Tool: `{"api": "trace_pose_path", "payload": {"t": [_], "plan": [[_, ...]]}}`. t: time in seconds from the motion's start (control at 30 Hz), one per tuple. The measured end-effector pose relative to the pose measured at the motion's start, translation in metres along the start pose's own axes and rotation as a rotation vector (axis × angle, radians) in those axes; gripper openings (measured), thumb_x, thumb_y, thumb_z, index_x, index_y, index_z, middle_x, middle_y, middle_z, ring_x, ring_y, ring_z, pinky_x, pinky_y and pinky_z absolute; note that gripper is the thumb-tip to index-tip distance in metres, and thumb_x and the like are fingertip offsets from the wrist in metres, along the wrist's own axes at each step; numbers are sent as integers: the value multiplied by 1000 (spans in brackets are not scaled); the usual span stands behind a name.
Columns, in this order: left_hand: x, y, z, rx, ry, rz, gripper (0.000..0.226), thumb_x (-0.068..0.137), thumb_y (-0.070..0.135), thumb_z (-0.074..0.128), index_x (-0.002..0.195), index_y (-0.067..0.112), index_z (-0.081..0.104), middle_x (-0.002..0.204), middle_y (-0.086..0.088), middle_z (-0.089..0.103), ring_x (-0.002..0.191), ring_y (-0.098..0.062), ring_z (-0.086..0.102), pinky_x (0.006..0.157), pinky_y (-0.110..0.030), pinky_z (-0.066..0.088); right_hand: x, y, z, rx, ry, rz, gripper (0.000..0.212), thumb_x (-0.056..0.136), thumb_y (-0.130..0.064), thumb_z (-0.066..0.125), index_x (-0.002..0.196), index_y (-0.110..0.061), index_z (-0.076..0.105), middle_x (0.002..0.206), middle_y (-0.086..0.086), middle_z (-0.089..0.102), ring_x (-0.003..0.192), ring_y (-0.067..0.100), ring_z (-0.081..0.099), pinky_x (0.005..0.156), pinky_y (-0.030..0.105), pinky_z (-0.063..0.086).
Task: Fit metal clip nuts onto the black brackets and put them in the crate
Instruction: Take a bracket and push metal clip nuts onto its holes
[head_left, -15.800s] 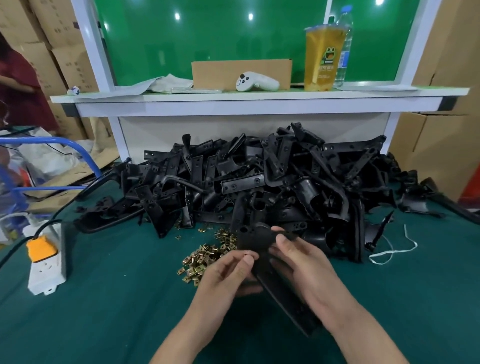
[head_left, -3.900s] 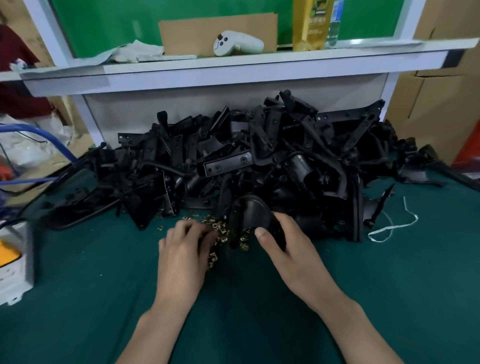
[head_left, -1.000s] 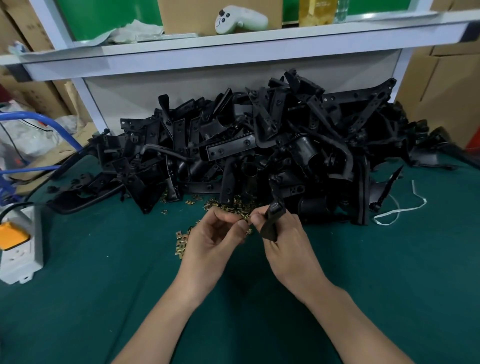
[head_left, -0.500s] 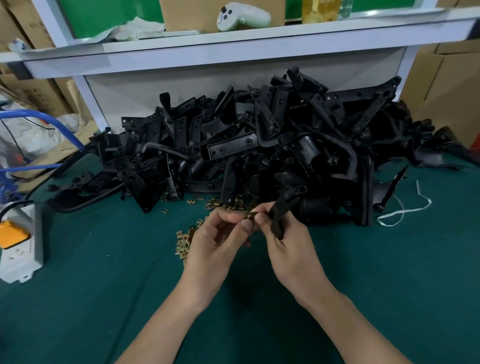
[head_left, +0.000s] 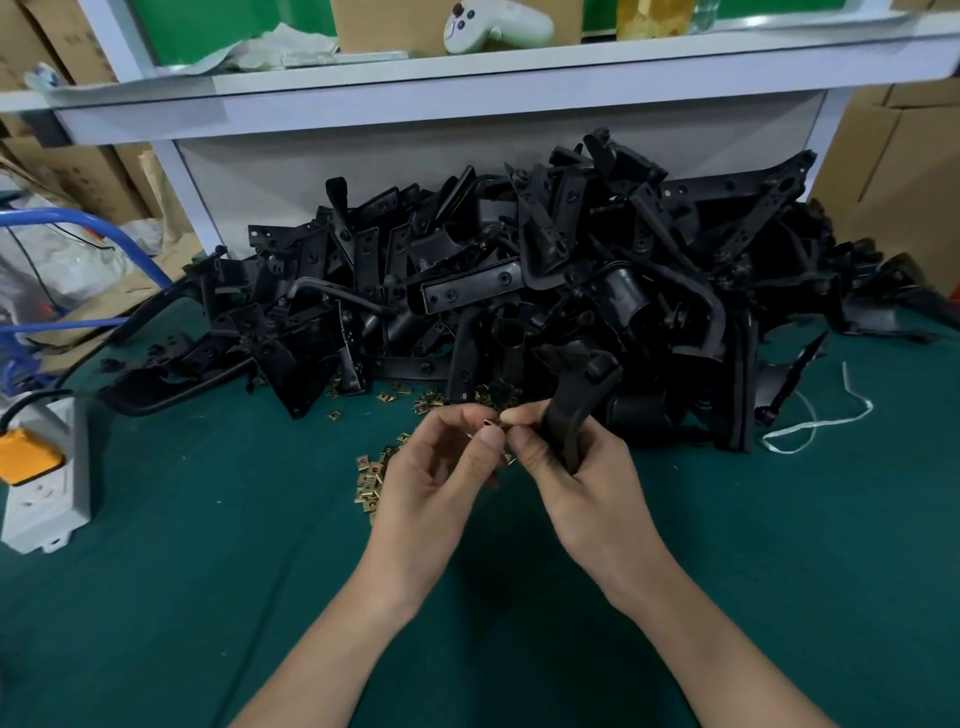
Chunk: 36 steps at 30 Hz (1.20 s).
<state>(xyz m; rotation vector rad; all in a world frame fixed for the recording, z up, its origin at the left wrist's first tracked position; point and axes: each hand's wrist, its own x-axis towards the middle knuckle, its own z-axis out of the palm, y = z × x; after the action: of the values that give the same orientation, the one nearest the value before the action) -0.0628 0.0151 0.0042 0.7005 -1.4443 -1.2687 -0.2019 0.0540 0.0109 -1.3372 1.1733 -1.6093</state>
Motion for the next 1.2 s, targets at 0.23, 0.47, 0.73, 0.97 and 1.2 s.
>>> {"api": "trace_pose_path", "payload": {"t": [0.23, 0.47, 0.73, 0.97, 1.2], "plan": [[-1, -2, -6, 446, 52, 272, 10, 97, 40, 62, 100, 30, 64, 88, 11, 65, 78, -11, 62, 69, -14, 45, 0, -1, -3, 36, -68, 45, 13, 94, -28, 65, 98, -38, 72, 104, -12, 75, 108, 6, 68, 93, 19, 52], [-1, -4, -4, 468, 94, 333, 14, 97, 53, 57, 97, 39, 59, 89, 17, 64, 80, -9, 62, 69, -16, 47, -1, -5, -5, 126, -102, 50, 14, 97, -17, 64, 96, -27, 73, 97, -13, 75, 101, 2, 69, 88, 11, 48], [-2, 0, 1, 346, 132, 389, 16, 101, 46, 56, 95, 31, 58, 90, 12, 63, 76, -8, 60, 68, -19, 46, -3, -5, 0, 198, -113, 58, 17, 97, -12, 62, 99, -26, 71, 91, -15, 73, 93, -2, 67, 84, 11, 49], [2, -6, -12, 639, 107, 605, 10, 104, 27, 54, 106, 18, 59, 101, 15, 57, 91, -2, 60, 77, -12, 45, -1, -9, 2, 74, -131, 48, 15, 89, -50, 64, 92, -39, 73, 84, -22, 69, 84, -7, 63, 77, 9, 46], [1, -6, -9, 609, 92, 603, 8, 98, 17, 61, 105, 16, 64, 99, 10, 60, 95, -2, 61, 83, -12, 46, 2, -7, -6, 81, -144, 117, 16, 88, -43, 66, 99, -37, 77, 95, -8, 75, 85, 3, 67, 77, 16, 51]]}}
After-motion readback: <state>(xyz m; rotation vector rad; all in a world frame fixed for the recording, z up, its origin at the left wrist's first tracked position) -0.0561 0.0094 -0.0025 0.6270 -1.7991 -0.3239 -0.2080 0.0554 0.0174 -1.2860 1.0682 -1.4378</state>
